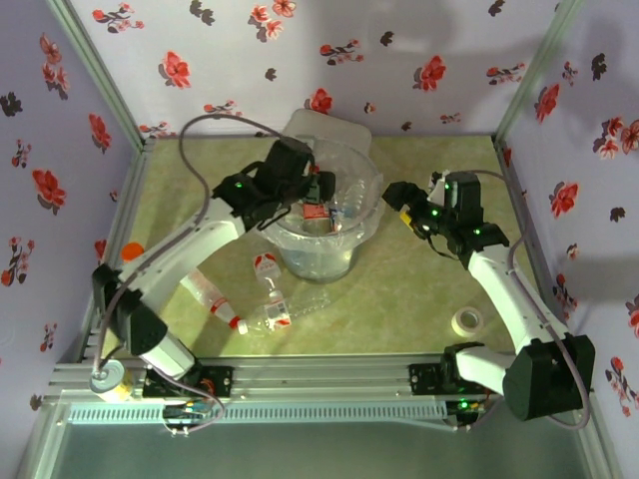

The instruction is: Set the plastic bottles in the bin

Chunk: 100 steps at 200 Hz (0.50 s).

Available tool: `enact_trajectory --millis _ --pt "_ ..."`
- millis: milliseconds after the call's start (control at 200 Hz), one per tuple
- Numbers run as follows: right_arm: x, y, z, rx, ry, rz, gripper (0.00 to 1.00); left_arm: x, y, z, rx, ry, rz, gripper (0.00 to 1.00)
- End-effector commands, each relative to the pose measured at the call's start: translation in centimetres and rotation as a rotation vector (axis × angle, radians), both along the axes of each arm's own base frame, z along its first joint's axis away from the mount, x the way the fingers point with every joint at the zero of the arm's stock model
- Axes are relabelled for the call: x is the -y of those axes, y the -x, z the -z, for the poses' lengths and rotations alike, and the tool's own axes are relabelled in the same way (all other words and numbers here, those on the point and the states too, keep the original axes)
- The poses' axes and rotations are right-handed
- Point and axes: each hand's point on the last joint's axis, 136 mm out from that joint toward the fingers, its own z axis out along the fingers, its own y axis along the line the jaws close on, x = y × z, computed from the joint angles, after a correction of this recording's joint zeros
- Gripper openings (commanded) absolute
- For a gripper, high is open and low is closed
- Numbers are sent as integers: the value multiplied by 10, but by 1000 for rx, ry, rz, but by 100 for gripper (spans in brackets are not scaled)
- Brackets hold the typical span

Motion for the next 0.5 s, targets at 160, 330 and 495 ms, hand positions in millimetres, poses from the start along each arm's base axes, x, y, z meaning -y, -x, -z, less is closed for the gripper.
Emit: enact_trajectory --millis 160,330,495 --pt "-2 -3 2 12 1 -5 90 -104 13 -72 183 -1 -262 80" --pt "-3 -4 5 2 2 -8 90 -145 11 -37 79 53 -346 82" --pt "-2 -3 8 -8 16 -8 90 -188 16 24 -128 88 -446 88"
